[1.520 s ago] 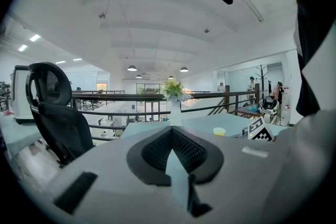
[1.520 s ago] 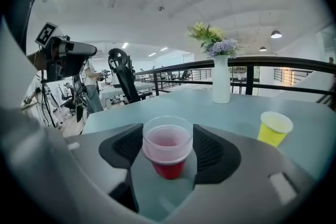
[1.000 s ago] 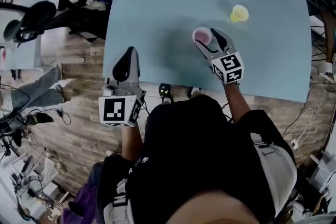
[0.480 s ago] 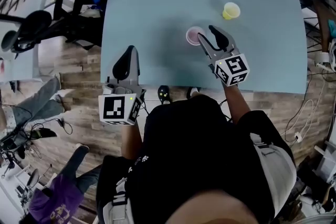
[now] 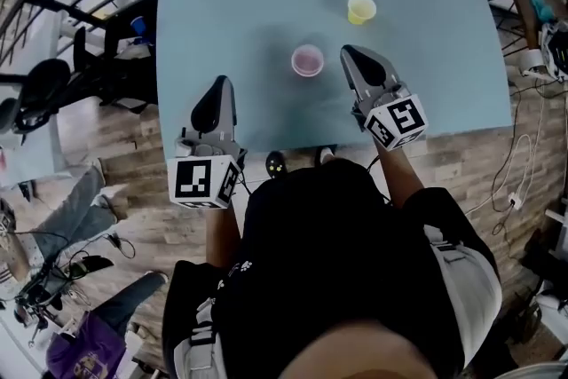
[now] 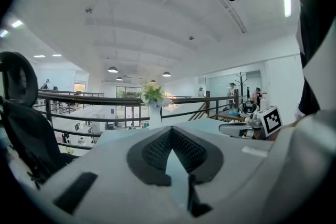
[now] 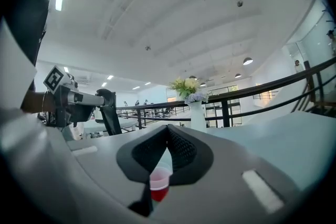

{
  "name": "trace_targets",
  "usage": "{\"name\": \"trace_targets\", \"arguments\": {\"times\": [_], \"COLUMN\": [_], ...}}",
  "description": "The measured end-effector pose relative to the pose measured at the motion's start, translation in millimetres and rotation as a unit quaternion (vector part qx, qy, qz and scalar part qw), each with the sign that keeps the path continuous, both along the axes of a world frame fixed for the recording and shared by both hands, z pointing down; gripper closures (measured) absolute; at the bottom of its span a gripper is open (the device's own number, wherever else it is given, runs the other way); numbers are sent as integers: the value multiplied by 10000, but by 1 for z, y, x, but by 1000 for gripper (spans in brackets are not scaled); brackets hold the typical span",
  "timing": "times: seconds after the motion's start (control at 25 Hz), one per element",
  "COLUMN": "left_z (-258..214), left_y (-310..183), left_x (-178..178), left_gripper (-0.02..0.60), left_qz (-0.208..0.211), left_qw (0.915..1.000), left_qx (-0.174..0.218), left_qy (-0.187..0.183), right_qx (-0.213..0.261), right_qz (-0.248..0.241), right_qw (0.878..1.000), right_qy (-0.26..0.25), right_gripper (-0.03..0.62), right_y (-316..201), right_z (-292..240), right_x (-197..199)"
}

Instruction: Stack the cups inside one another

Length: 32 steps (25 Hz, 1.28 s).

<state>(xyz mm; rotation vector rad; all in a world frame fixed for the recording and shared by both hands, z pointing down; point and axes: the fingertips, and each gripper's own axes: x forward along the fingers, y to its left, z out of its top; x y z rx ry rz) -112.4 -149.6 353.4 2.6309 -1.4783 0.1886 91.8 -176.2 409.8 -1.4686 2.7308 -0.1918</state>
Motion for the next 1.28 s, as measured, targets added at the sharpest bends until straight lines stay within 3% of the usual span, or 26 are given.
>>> {"name": "trace_targets", "arguments": {"times": [0.36, 0.56, 0.84, 1.28], "left_z": [4, 3, 3, 10], "left_y": [-15, -20, -25, -31], "left_x": [47, 66, 75, 60], "left_gripper": [594, 594, 594, 594], "left_qz": [696, 844, 576, -127], "left_qw": [9976, 9964, 9982, 9993], "left_qx": [-2, 18, -43, -198], "left_qy": [15, -19, -141, -275], "right_qx": [-43, -55, -71, -436], "right_qz": [770, 1067, 1038, 658], "right_qw": [9970, 9940, 9938, 9948], "right_qy": [80, 218, 394, 640], "right_gripper": [586, 585, 550, 446], "right_y": [12, 6, -23, -79], "right_z": [1, 4, 5, 39], "right_x": [53, 82, 113, 115]}}
